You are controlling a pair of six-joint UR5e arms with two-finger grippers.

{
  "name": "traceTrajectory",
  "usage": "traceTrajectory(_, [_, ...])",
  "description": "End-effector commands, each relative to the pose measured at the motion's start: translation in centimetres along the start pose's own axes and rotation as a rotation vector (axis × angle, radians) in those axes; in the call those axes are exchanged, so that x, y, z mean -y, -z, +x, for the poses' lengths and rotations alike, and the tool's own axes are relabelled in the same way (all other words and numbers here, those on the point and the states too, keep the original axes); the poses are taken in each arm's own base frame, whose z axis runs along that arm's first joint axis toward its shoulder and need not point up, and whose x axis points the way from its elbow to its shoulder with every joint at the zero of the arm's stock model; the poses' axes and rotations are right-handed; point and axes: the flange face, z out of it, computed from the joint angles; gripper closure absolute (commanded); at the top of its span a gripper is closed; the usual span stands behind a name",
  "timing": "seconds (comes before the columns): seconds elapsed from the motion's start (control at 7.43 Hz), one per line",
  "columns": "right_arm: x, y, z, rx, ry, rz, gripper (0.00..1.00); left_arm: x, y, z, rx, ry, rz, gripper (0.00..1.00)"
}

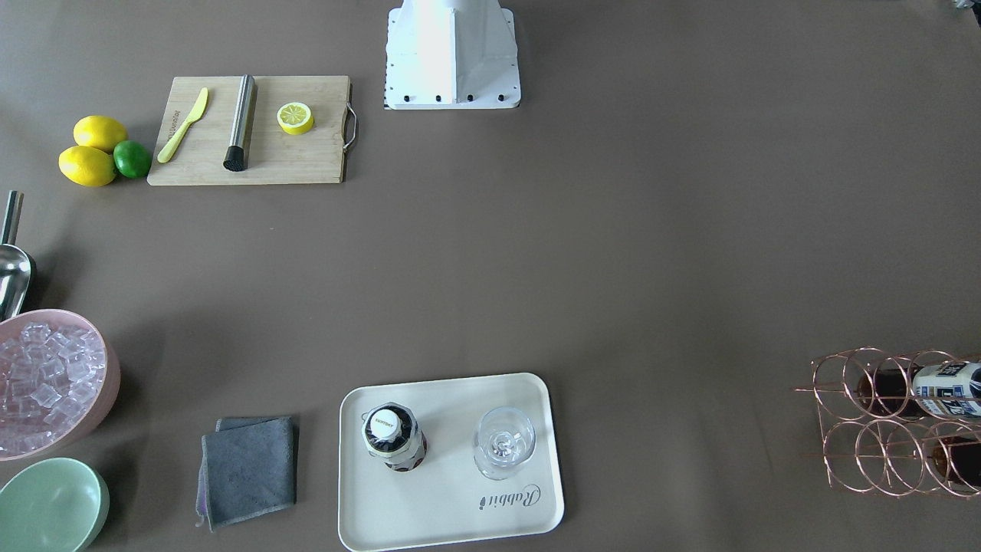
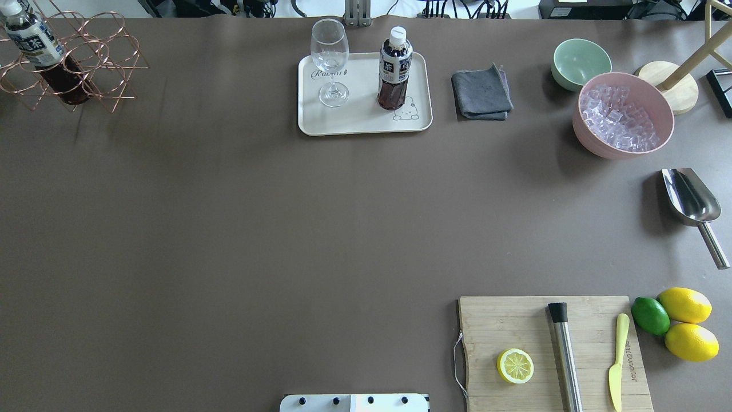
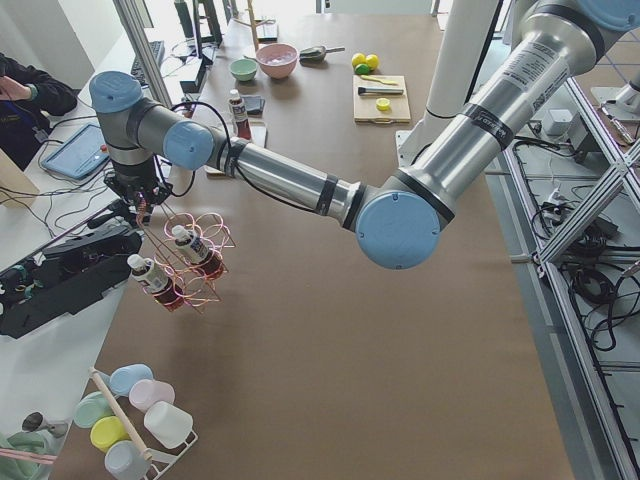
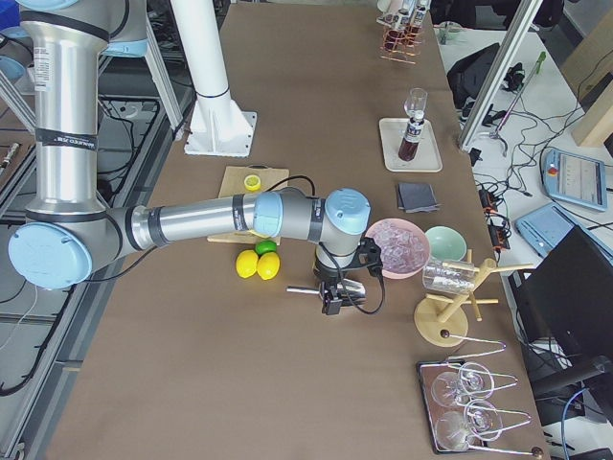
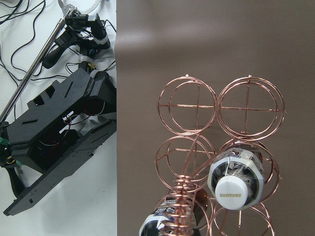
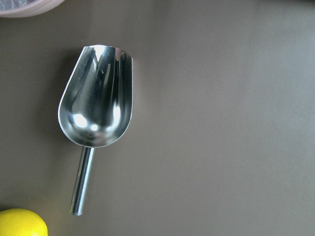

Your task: Take tea from basket to plate

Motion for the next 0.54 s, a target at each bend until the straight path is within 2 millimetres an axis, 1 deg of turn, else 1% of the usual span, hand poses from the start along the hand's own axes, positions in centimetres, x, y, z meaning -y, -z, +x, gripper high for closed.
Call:
traceTrajectory(0.0, [-1.8,-0.8,3.3,-0.006,-0.036,-0.017,0.00,1.4,-1.0,-0.2,-0.003,-0.017,-0.018,1.00])
traceTrajectory(0.13, [-2.0,-1.7,4.9,0.003,-0.069,-0.031,0.00,0.6,-1.7,0.0,-0.013,-0.008,-0.023,1.00])
traceTrajectory(0.27, [-2.1,-1.4,5.2,-0.007,-0.069,-0.005,0.00,0.6,-1.6,-0.1,-0.007,-0.009,-0.037,1.00])
traceTrajectory(0.4, [-2.3,-1.7,5.4,-0.014,-0.052,0.012,0.00,1.0,-1.8,-0.4,0.003,-0.016,-0.070,1.00])
